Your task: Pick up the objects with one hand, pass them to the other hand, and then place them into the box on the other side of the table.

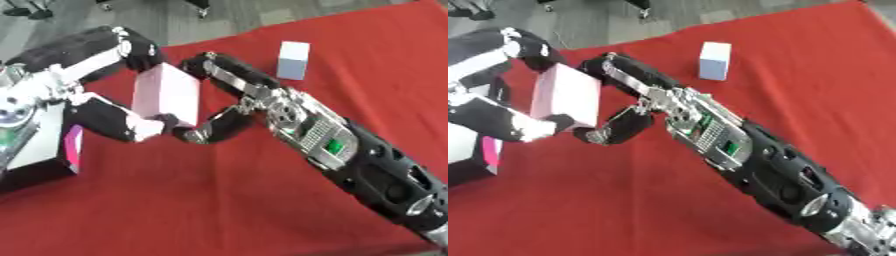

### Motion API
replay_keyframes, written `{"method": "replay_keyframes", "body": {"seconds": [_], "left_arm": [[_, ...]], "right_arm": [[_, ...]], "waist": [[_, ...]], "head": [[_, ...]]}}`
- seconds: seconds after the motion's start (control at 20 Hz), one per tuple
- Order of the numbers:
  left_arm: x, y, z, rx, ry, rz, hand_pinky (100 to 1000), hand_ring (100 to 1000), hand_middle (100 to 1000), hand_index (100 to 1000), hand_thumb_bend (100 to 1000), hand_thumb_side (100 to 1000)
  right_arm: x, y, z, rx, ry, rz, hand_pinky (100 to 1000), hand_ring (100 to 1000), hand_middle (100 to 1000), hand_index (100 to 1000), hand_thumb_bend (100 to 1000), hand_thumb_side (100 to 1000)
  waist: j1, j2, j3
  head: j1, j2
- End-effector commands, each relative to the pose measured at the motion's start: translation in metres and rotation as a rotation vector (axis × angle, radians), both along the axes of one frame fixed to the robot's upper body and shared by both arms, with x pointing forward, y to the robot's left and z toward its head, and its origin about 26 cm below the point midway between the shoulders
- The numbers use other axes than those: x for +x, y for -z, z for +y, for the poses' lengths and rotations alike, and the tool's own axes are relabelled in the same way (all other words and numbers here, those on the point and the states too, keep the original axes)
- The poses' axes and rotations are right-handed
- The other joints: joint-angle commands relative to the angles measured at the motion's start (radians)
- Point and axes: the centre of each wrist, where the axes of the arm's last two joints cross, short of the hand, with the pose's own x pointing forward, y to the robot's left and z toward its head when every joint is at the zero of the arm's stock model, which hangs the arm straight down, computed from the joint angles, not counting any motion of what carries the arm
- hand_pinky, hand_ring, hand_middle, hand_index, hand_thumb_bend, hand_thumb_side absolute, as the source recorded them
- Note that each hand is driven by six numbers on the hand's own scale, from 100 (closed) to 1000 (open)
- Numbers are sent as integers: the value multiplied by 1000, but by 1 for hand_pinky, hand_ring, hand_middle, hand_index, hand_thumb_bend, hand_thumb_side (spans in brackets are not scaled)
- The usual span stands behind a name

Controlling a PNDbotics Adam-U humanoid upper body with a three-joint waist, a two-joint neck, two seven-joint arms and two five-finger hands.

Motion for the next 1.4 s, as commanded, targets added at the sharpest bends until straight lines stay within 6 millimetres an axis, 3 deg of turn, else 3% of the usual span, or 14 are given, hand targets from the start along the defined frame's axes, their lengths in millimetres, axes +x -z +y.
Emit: {"method": "replay_keyframes", "body": {"seconds": [0.05, 0.1, 0.2, 0.25, 0.3, 0.4, 0.55, 0.75, 1.05, 1.4], "left_arm": [[-2, -12, 4, 7, -6, -42, 735, 576, 447, 518, 167, 160], [-1, -11, 4, 14, -4, -41, 733, 570, 436, 502, 163, 154], [-1, -11, 4, 24, 0, -42, 730, 563, 424, 484, 163, 149], [-2, -12, 5, 27, 2, -44, 730, 561, 420, 476, 168, 145], [-2, -12, 5, 29, 5, -46, 730, 560, 416, 470, 175, 141], [-3, -13, 6, 36, 13, -49, 730, 557, 409, 457, 196, 134], [-5, -14, 8, 52, 25, -47, 729, 551, 397, 442, 223, 121], [-5, -15, 11, 62, 22, -48, 725, 541, 375, 417, 253, 105], [-5, -15, 21, 65, -4, -48, 722, 537, 367, 409, 264, 100], [1, -13, 50, 28, -127, -54, 721, 534, 366, 409, 264, 100]], "right_arm": [[-3, -5, -2, 2, -2, -2, 779, 646, 506, 628, 384, 100], [-3, -5, -2, 4, 0, 1, 780, 649, 509, 631, 387, 100], [-3, -5, -2, 7, 3, 3, 791, 679, 545, 669, 482, 109], [-3, -5, -3, 9, 6, 5, 803, 714, 593, 714, 604, 149], [-3, -5, -3, 10, 8, 5, 820, 752, 642, 764, 671, 188], [-3, -6, -4, 6, 11, -2, 850, 807, 720, 835, 738, 277], [-2, -6, -5, -9, 22, -18, 865, 846, 769, 886, 842, 376], [-2, -5, -5, -25, 27, -23, 867, 856, 785, 905, 878, 429], [-1, -4, -8, -41, 47, -14, 867, 858, 789, 907, 880, 439], [-1, -4, -12, -41, 70, -13, 865, 856, 786, 902, 869, 436]], "waist": [[7, -23, 0], [7, -23, 0], [7, -22, -1], [7, -22, -1], [7, -22, -2], [7, -22, -2], [7, -22, -2], [7, -22, -3], [7, -21, -1], [2, -21, 0]], "head": [[-3, -12], [-3, -12], [-4, -12], [-3, -12], [-3, -12], [-3, -12], [-4, -12], [-6, -10], [-6, -4], [2, -1]]}}
